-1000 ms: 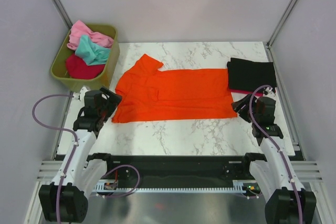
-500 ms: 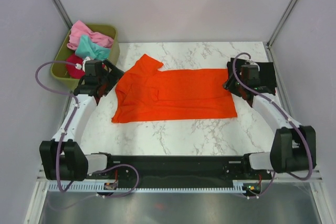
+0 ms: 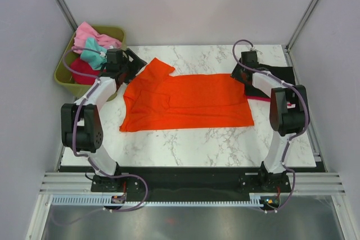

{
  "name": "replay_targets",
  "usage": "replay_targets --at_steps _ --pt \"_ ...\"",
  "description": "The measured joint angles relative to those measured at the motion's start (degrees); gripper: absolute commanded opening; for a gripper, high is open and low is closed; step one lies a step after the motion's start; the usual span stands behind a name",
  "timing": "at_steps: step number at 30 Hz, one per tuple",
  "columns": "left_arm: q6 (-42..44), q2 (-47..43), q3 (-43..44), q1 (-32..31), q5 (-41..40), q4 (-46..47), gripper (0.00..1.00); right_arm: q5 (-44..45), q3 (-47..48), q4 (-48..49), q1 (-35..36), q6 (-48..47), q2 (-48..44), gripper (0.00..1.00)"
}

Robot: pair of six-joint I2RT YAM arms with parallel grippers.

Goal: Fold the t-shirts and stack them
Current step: Fold the tshirt

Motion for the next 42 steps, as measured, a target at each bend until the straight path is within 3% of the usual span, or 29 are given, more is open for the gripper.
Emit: replay_targets --at_steps 3,13,19,24,28,34,40,42 --pt "-0.2 3.5 2.6 -1.0 0.0 1.4 0.95 3.1 4.0 0.0 0.0 0.2 4.6 0.67" --pt "1.8 13.9 18.2 -1.6 0.1 1.7 0.95 6.8 15.2 -0.5 -3.9 1.9 15.5 0.68" --pt "2.2 22.3 24.8 -1.7 0.2 1.7 0.92 7.7 18.2 -0.7 -5.2 1.7 17.8 0.59" --pt "2.4 26.9 27.2 -1.9 0.1 0.2 0.91 7.7 18.9 -0.8 -4.2 -0.2 18.8 0.58" --pt "3.3 27.5 27.5 -2.1 -0.9 -1.5 0.91 7.8 18.9 -1.2 -2.4 -2.0 18.8 0.48" --pt "5.2 28.6 30.6 -2.2 -3.0 -3.0 0.89 8.1 19.8 -1.6 -1.0 -3.5 19.7 0.13" --pt "6.3 30.4 31.8 -2.3 -4.5 -3.4 0.86 8.4 19.9 -2.0 -1.1 -3.5 19.7 0.00" --pt "6.6 30.8 31.8 -2.3 -5.3 -4.2 0.85 9.3 19.9 -2.1 -1.1 -3.2 19.7 0.00"
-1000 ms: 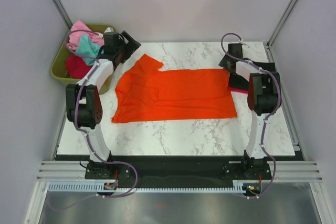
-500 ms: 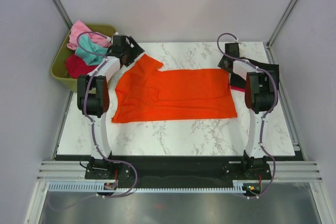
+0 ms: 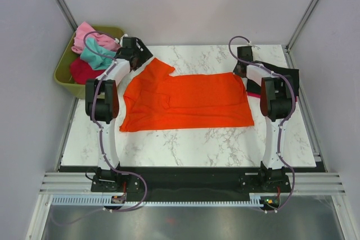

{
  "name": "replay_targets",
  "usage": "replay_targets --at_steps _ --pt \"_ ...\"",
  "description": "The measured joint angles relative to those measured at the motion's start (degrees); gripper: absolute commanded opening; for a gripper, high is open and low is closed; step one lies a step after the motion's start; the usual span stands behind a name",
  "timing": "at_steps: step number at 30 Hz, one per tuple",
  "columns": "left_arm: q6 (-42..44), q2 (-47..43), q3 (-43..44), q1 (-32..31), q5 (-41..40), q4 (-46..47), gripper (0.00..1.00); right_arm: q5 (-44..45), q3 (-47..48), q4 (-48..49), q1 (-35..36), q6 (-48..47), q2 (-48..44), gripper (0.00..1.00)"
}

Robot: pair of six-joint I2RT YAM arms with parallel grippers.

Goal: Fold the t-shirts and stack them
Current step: Fold the tshirt

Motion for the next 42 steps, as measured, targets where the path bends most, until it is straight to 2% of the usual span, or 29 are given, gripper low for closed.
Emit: replay_targets --at_steps 8,19,26,32,37,42 --pt "1.6 2.1 2.2 0.1 -2.1 -1.9 0.79 3.6 -0.9 0.4 0.1 1.3 -0.2 0.00" --pt "3.2 13.7 16.7 0.0 -2.0 -3.6 0.77 4.3 -2.4 1.7 0.1 2.4 -0.9 0.00" --pt "3.9 18.8 25.2 -0.5 -2.0 -5.6 0.70 4.3 -2.5 1.7 0.0 2.6 -1.0 0.00" --pt "4.3 21.9 28.0 -2.5 -2.0 -8.1 0.58 4.3 -2.8 1.9 0.0 3.1 -1.1 0.00" --pt "4.5 22.2 28.3 -3.5 -2.2 -9.3 0.60 4.1 -3.2 2.1 -0.1 3.4 -1.4 0.00" --pt "5.0 22.6 30.1 -3.7 -3.4 -12.3 0.51 3.8 -3.4 2.3 -0.2 3.5 -1.5 0.00"
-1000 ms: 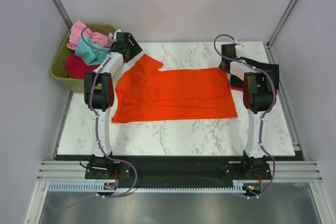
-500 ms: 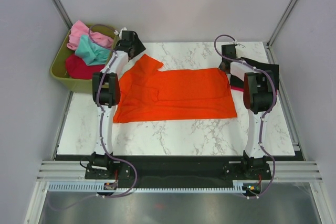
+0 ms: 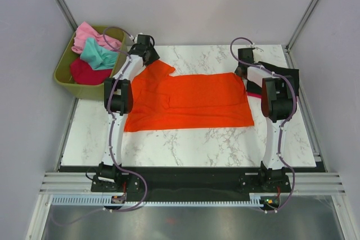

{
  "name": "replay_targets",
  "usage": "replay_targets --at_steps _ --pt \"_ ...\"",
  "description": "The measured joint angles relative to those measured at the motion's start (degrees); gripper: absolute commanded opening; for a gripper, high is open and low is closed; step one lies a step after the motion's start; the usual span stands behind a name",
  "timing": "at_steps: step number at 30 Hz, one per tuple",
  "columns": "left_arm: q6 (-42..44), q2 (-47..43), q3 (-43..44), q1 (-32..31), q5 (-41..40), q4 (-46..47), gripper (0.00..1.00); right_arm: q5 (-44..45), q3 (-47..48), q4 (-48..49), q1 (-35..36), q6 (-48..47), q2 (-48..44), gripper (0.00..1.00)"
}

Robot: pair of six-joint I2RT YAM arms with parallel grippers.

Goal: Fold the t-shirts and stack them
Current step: Fold the tshirt

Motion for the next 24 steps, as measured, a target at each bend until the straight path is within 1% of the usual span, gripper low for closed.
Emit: replay_targets --at_steps 1,2,4,5,7,8,18,21,24 --pt "0.3 0.5 1.2 0.0 -0.2 -0.6 0.49 -0.1 0.0 0.0 0.0 0.0 0.0 0.00" --pt "0.4 1.0 2.1 -0.1 -0.2 -0.9 0.42 -0.2 0.0 0.0 -0.1 0.0 0.0 0.00" --pt "0.9 1.6 3.2 -0.2 -0.4 -1.3 0.38 -0.5 0.0 0.0 -0.1 0.0 0.0 0.00" --pt "1.1 1.6 3.3 -0.3 -0.4 -1.8 0.31 -0.6 0.0 0.0 -0.1 0.0 0.0 0.00" --pt "1.4 1.6 3.5 -0.3 -0.5 -2.6 0.13 -0.9 0.0 0.0 -0.2 0.0 -0.1 0.00" --pt "1.7 1.8 3.9 -0.3 -0.5 -2.8 0.02 -1.0 -0.1 0.0 -0.2 0.0 -0.1 0.00" --pt "2.4 2.6 4.1 0.0 0.4 -1.7 0.02 -1.3 -1.8 -0.2 -0.2 0.1 -1.5 0.00" --pt "2.8 1.8 1.6 0.2 0.3 0.5 0.02 -1.3 -2.5 -0.7 -0.2 0.1 -2.4 0.00" --pt "3.4 -0.5 -3.0 0.4 0.2 3.0 0.02 -1.3 -2.8 -0.7 -0.2 0.1 -3.4 0.00"
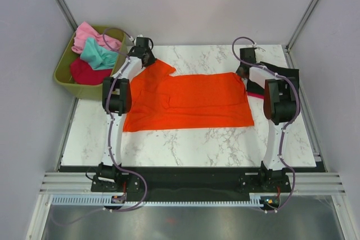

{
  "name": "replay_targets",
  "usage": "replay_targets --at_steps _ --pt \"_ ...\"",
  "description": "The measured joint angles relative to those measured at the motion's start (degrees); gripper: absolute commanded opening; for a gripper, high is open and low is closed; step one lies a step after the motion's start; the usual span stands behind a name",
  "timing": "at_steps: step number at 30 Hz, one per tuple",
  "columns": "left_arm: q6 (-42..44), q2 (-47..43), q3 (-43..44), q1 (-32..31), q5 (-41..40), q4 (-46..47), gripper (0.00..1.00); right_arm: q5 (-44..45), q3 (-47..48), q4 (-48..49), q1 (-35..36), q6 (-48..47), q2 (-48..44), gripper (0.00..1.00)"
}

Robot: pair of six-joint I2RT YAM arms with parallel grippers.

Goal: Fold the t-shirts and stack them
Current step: Fold the tshirt

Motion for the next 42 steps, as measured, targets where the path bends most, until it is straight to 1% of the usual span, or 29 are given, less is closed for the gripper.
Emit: replay_targets --at_steps 4,16,26,37,42 --pt "1.9 -3.7 -5.8 0.2 1.3 3.3 0.02 -0.4 0.0 0.1 0.0 0.2 -1.1 0.00" --pt "4.7 -13.7 -11.7 0.5 1.7 7.4 0.02 -1.6 -2.3 0.1 -0.7 0.7 -3.0 0.00" --pt "5.7 -21.2 -19.8 0.8 1.7 8.5 0.02 -1.8 -6.0 0.4 -0.7 1.0 -9.0 0.00" --pt "6.3 -34.1 -35.1 1.1 1.0 11.2 0.02 -3.3 -14.9 1.0 -0.7 1.1 -16.2 0.00" --pt "6.7 -39.6 -41.4 1.1 -0.2 13.4 0.02 -3.4 -18.3 0.9 -0.7 1.0 -21.0 0.00"
